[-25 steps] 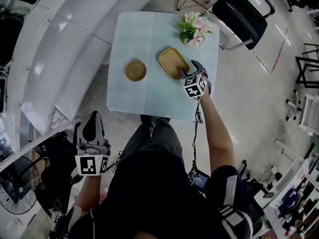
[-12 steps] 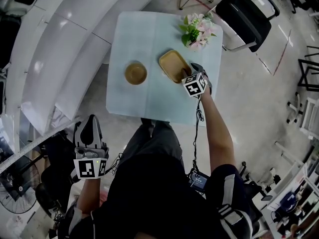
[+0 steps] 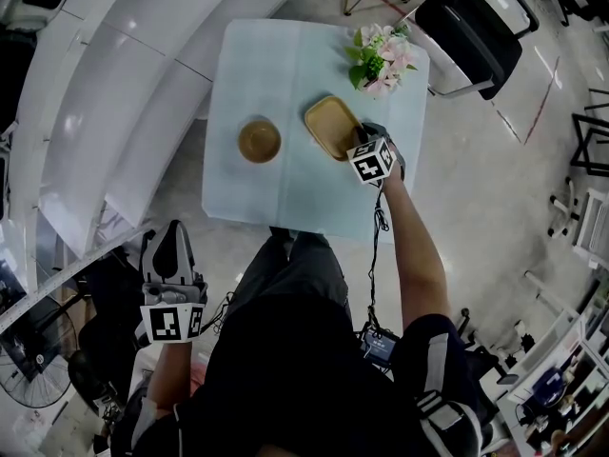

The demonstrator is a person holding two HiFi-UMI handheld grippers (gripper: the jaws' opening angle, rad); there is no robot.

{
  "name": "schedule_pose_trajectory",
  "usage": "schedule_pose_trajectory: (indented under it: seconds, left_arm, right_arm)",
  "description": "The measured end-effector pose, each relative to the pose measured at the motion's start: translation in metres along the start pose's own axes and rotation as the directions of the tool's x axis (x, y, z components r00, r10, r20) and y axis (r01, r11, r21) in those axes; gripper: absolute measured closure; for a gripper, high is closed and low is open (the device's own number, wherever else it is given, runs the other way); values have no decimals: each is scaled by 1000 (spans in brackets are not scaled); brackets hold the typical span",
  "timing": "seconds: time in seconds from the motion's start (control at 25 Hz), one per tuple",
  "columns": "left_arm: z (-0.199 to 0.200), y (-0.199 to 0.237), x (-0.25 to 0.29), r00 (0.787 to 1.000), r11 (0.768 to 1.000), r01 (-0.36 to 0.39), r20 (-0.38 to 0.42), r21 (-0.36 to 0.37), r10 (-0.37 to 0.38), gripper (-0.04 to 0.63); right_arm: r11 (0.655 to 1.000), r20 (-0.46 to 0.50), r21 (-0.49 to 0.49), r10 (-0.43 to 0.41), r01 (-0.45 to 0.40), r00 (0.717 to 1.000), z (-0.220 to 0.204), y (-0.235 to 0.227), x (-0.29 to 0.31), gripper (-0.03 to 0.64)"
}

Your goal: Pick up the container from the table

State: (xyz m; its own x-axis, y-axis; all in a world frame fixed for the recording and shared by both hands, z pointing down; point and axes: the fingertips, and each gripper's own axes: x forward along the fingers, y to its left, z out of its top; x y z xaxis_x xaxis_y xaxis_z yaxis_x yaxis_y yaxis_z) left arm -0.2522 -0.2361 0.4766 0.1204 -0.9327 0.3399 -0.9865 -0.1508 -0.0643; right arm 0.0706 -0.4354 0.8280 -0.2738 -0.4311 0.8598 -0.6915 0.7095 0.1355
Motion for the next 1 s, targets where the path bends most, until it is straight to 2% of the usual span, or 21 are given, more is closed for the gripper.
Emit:
schedule_pose_trajectory:
  seconds: [0.48, 0.84, 1.0]
  left_arm:
    - [-1, -6, 6, 1000, 1000, 13, -5, 0, -13, 592]
    - [5, -12, 6, 999, 999, 37, 11, -2, -37, 592]
    - [11, -15, 4, 998, 999, 53, 27, 1, -53, 592]
  right_arm:
    - [999, 40, 44, -9, 7, 999, 7, 2, -6, 597]
    - [990, 71, 135, -40, 30, 997, 10, -3, -30, 606]
    - [978, 89, 209, -49, 29, 995, 9, -4, -50, 607]
